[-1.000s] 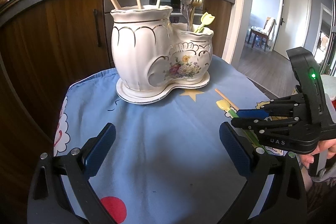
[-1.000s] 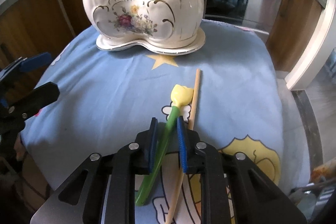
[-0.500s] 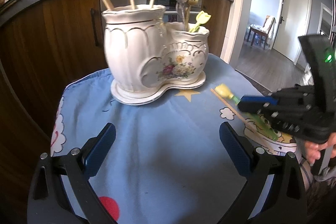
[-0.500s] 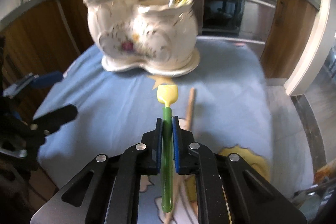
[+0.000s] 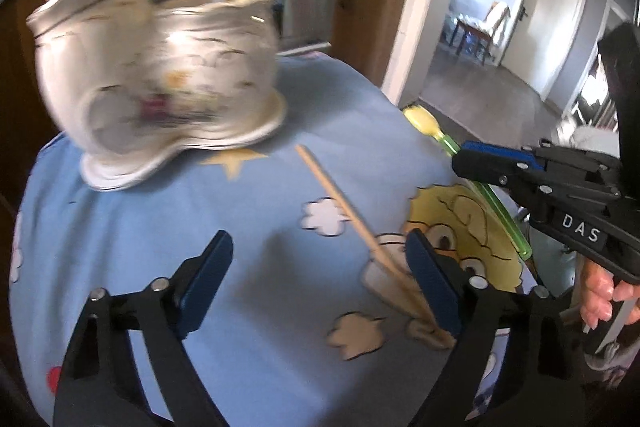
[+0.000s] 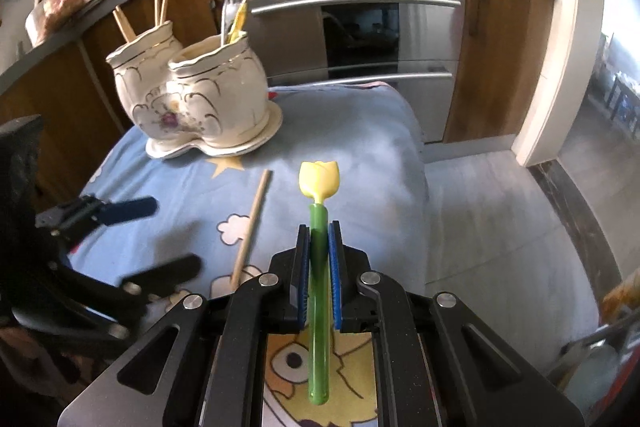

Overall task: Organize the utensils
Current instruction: 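Grasp the last wooden chopstick with the left tool while the right tool grasps the green spatula, then lower the chopstick into the large cup with left while right lowers spatula into small cup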

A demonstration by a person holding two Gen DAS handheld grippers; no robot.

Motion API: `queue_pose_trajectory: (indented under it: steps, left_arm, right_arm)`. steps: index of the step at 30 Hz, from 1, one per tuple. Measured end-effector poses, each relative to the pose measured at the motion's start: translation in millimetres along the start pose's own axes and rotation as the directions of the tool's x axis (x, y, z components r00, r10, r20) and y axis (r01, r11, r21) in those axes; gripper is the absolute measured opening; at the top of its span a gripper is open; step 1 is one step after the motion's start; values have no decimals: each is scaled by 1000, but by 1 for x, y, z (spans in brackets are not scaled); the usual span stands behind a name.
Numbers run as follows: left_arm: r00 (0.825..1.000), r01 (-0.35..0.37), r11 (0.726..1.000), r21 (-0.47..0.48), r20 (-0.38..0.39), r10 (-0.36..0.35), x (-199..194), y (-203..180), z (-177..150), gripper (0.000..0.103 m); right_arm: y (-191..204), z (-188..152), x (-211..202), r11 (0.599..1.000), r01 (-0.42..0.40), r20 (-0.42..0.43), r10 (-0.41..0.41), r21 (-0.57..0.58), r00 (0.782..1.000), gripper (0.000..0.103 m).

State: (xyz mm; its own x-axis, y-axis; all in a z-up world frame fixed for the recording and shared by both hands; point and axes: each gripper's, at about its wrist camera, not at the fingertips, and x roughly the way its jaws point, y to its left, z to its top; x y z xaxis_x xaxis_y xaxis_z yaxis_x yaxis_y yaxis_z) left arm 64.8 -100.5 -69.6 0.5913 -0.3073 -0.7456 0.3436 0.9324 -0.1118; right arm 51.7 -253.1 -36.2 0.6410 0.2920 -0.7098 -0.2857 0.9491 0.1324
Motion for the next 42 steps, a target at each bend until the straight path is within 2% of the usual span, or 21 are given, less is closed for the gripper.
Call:
queue_pose_trajectory:
  steps: [8,11,16,26,35,38,42]
  left_arm:
    - [997,-39,998,49,-61,42,29,-38,2,56]
    - [995,-80,993,84,-51,84,31,-44,1,49]
    - [994,-93,990,103,-43,98,27,-45,3,15]
    - [997,-54,995,87,-53,59,19,-24,2,8]
    - [996,-12,992,124,-87,23,-16,20,-15,5]
    - [995,-46,988,147,-80,58,-31,41,-19,5]
    - [993,-66,990,125,-85,77,-40,64,-22,5]
  right_arm:
    - [-17,-5,0,999,8,4,-8,32,1000,10]
    - [-17,-5,1,999,6,4,-6,32,1000,10]
    - [-12,-5,4,1000,-3,-1,3,25,1000,10]
    - [-2,-4,3,1000,-22,1,22,12,1000,10]
    - [25,-3,16,994,-104,-48,102,-38,994,10]
    - [39,-4,27,990,-126,-82,121,-61,989,10]
    - [52,-4,41,988,-128,-125,118,-82,985,10]
